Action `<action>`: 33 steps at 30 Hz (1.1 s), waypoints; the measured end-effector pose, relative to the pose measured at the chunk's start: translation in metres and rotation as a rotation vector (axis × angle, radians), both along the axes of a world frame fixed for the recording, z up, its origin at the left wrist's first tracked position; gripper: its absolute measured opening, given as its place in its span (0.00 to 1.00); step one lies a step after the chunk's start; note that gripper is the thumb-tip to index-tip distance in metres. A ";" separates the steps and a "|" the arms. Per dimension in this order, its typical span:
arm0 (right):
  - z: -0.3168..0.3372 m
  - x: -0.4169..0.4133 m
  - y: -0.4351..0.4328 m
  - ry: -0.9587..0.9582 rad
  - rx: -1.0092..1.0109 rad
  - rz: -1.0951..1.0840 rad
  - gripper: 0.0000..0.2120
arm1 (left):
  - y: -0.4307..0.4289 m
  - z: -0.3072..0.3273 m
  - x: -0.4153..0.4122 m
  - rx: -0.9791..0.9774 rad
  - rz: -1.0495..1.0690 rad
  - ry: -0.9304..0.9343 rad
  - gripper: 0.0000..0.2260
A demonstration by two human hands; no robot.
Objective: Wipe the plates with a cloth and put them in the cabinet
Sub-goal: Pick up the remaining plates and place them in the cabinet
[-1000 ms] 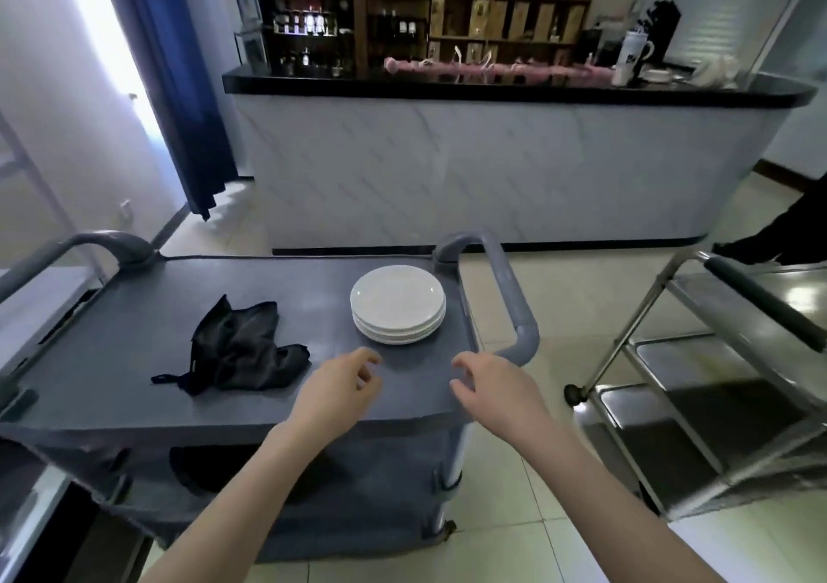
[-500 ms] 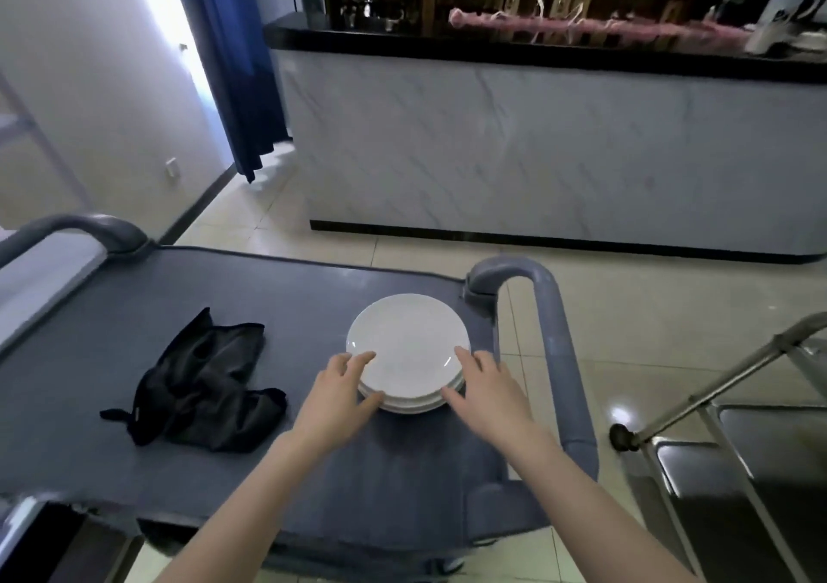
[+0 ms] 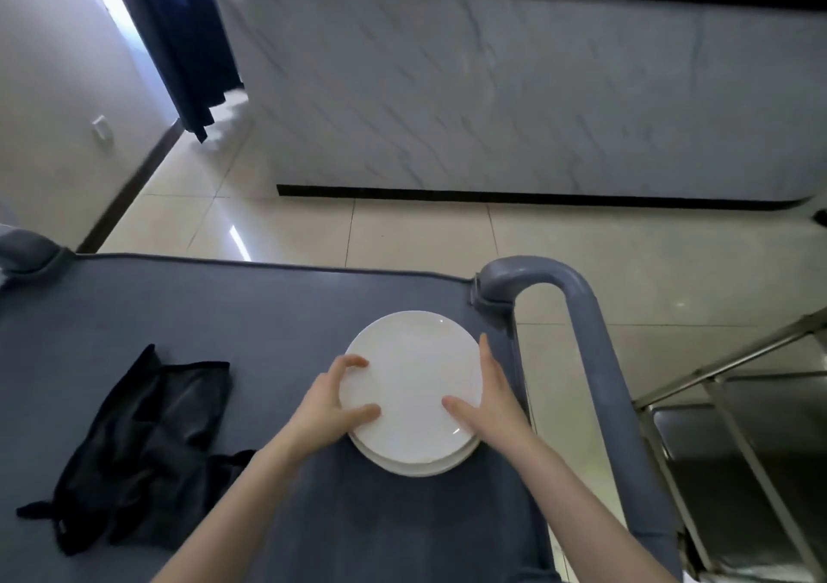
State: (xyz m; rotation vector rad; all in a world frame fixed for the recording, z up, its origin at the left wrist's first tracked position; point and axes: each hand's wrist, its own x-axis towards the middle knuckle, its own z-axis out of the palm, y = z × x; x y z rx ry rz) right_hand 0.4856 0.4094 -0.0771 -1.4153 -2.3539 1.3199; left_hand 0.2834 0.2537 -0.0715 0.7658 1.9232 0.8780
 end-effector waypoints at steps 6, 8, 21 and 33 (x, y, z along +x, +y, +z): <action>-0.002 -0.012 -0.003 0.012 0.004 -0.077 0.49 | 0.006 -0.013 -0.004 0.031 -0.018 -0.046 0.27; -0.002 -0.013 -0.005 0.024 -0.015 -0.105 0.48 | 0.005 -0.021 -0.004 0.062 -0.006 -0.057 0.26; 0.015 -0.032 -0.039 0.153 -0.079 -0.002 0.36 | -0.053 -0.010 -0.007 0.142 0.210 -0.100 0.29; 0.070 -0.072 -0.158 0.358 -0.177 0.568 0.32 | -0.235 0.060 0.060 0.249 0.786 0.107 0.24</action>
